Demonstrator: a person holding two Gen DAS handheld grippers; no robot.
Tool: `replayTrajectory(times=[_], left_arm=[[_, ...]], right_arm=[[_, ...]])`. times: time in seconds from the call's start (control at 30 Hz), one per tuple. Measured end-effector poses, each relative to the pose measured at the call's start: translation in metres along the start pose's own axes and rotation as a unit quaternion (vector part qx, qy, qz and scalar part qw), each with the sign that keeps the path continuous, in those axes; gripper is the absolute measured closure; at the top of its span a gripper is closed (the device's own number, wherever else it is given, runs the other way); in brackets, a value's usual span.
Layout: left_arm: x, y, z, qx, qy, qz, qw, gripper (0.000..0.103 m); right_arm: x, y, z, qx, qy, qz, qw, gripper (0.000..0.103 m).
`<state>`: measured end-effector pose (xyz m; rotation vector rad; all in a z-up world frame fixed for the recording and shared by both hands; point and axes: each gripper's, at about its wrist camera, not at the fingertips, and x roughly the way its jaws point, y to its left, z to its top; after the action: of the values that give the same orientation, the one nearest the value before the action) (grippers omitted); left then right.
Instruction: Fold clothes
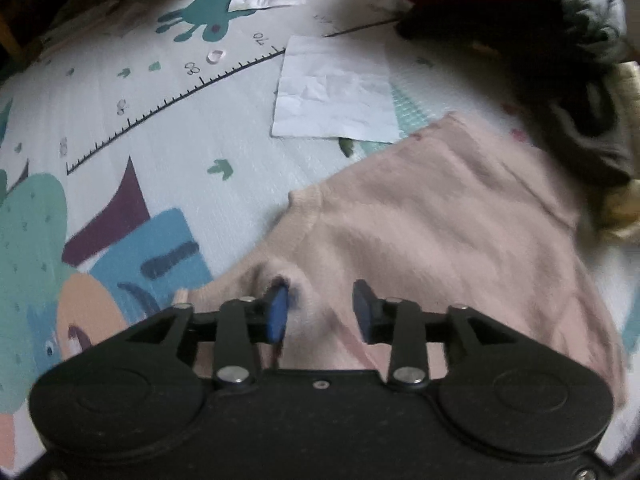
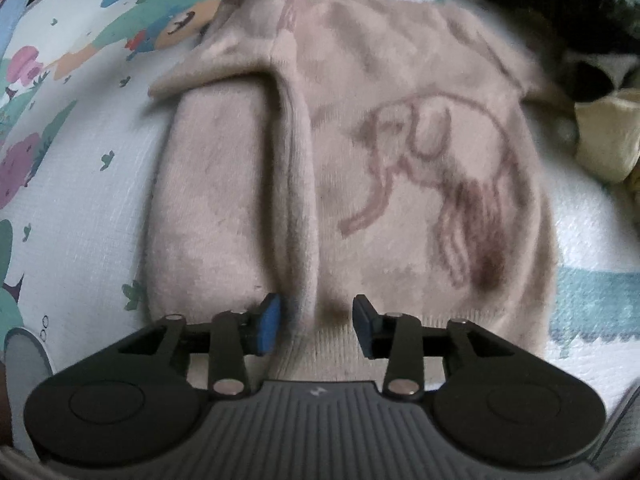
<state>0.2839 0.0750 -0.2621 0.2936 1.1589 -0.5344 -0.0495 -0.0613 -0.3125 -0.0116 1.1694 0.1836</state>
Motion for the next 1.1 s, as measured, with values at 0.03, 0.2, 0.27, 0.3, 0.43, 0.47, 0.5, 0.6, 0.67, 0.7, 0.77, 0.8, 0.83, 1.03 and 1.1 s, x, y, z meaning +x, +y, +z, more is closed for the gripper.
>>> replayTrajectory(times=[0.03,0.2,0.27,0.3,0.43,0.47,0.5,0.6,0.67,0.7,0.77,0.8,0.83,1.03,1.1], left_arm=[[-0.005,0.005,-0.007,0.000,-0.001,0.002,1.0000,0.061],[-0.023,0.036,-0.037,-0.030,-0.008,-0.017,0.9994,0.061],[-0.022,0.039,-0.048,-0.025,0.011,-0.030,0.9992,0.061],[-0.020,0.038,-0.054,-0.020,0.023,-0.039,0.9988,0.061],[-0.001,0.023,-0.081,0.012,0.088,-0.053,0.9947,0.066],[0.003,0.018,-0.087,0.024,0.102,-0.052,0.9931,0.068],[0.006,0.016,-0.093,0.027,0.113,-0.054,0.9918,0.068],[0.008,0.014,-0.104,0.016,0.123,-0.068,0.9900,0.074],[0.009,0.013,-0.108,0.012,0.121,-0.073,0.9899,0.082],[0.008,0.011,-0.110,0.014,0.114,-0.078,0.9903,0.091],[0.003,0.003,-0.114,0.037,0.097,-0.076,0.9917,0.098],[0.000,-0.003,-0.114,0.052,0.095,-0.069,0.9917,0.099],[-0.003,-0.007,-0.113,0.057,0.095,-0.075,0.9910,0.099],[-0.028,-0.011,-0.108,-0.001,0.067,-0.105,0.9922,0.099],[-0.033,-0.009,-0.114,-0.031,0.057,-0.117,0.9909,0.099]], right_arm=[[-0.001,0.002,0.001,-0.005,-0.003,-0.003,1.000,0.062],[-0.004,0.013,0.005,-0.034,-0.012,-0.014,0.999,0.062],[-0.003,0.017,0.006,-0.046,-0.011,-0.017,0.999,0.062],[-0.003,0.019,0.007,-0.052,-0.011,-0.019,0.998,0.062],[0.003,0.018,0.009,-0.060,-0.003,-0.026,0.998,0.063],[0.006,0.017,0.009,-0.055,0.002,-0.028,0.998,0.063],[0.009,0.015,0.009,-0.050,0.006,-0.029,0.998,0.063],[0.014,0.011,0.007,-0.045,0.012,-0.032,0.998,0.063],[0.016,0.011,0.006,-0.047,0.011,-0.032,0.998,0.063],[0.016,0.012,0.007,-0.049,0.011,-0.033,0.998,0.063],[0.017,0.012,0.008,-0.048,0.012,-0.032,0.998,0.063],[0.018,0.012,0.008,-0.044,0.013,-0.030,0.998,0.063],[0.018,0.010,0.009,-0.040,0.013,-0.029,0.999,0.063],[0.019,0.010,0.008,-0.043,0.011,-0.027,0.999,0.063],[0.020,0.009,0.008,-0.040,0.012,-0.025,0.999,0.063]])
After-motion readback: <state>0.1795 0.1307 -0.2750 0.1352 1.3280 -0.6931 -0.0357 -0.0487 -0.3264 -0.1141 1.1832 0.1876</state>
